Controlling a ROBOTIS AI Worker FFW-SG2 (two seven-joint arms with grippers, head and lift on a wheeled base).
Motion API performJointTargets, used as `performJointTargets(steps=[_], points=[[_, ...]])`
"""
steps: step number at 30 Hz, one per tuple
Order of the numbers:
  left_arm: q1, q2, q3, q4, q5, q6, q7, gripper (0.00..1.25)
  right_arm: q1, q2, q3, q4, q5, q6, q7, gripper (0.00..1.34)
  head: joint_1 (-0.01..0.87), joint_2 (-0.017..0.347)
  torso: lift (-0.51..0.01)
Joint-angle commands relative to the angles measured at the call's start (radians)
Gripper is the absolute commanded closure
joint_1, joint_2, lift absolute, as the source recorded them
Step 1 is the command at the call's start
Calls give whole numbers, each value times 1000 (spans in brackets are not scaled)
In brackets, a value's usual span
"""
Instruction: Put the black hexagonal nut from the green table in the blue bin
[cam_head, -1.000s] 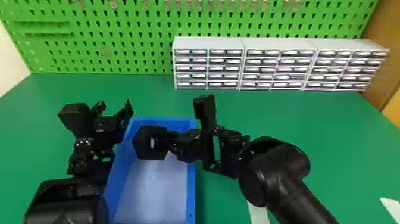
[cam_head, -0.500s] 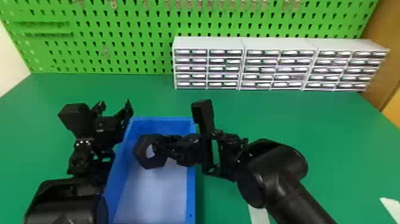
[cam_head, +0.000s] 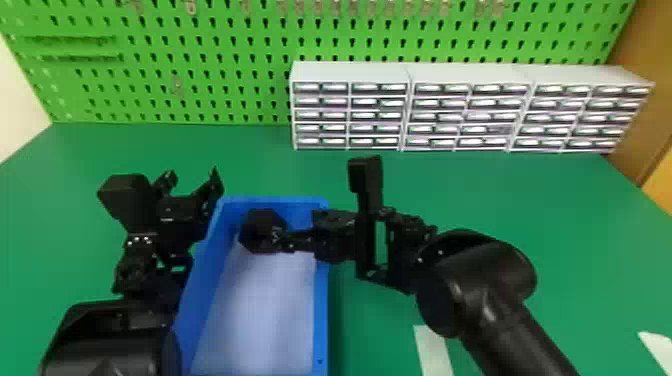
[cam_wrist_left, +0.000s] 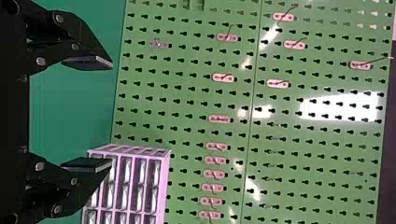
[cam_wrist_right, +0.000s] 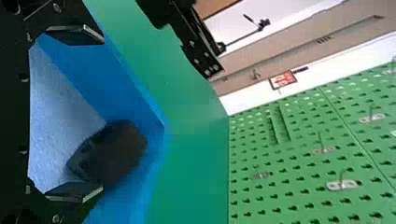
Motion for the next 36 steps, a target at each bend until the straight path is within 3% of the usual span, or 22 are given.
performJointTargets(steps=[1,24,36], points=[[0,-3,0,0,0,0,-1,509,14,7,-52,-21,32,-12,0,167,686,51,-97],[4,-3,-2,0,0,0,0,509,93,62,-339,-154,265,-59,-5,168,686,51,-97],[5,-3,-5,-1,0,0,0,509,161,79,-474,-261,381,-124,-61,167,686,51,-97]])
